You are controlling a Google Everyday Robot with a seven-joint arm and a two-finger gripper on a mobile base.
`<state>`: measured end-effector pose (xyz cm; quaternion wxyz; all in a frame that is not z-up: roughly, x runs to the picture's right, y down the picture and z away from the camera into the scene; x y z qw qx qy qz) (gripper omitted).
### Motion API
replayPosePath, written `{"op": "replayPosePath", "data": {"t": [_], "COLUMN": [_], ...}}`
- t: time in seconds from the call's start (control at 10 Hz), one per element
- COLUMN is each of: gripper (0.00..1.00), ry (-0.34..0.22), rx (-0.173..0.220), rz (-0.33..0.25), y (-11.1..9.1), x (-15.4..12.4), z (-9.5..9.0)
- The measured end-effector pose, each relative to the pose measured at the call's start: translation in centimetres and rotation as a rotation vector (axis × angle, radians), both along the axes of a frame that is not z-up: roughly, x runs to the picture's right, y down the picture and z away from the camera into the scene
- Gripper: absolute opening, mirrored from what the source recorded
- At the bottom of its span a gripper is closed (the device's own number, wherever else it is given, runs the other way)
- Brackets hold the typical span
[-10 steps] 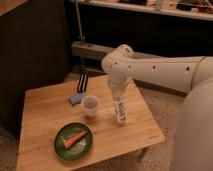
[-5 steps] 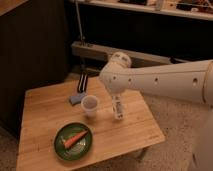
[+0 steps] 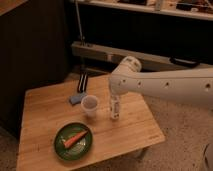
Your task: Stand the bottle upright
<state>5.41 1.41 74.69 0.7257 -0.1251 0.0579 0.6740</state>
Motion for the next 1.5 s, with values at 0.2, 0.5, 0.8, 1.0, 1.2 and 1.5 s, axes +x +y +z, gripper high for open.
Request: {"op": "replayPosePath", "data": {"t": [0.2,0.5,0.8,1.0,1.2,1.5], "gripper": [0.23,0.23,0.29,0.49,0.68,0.80], "ry": [-0.014,-0.045,-0.055,-0.052,-0.047,-0.036], "rx": [-0.001,0.015,0.029,0.024,0.024,0.027], "rz": [0.018,0.005,-0.011,-0.019,-0.026,-0.022], "y": [0.24,0.61,0.79,0.90,0.99,1.11], "x": [0.82,0.62,0.53,0.44,0.30,0.45], "z": [0.46,0.63,0.61,0.70,0.72,0.65]}}
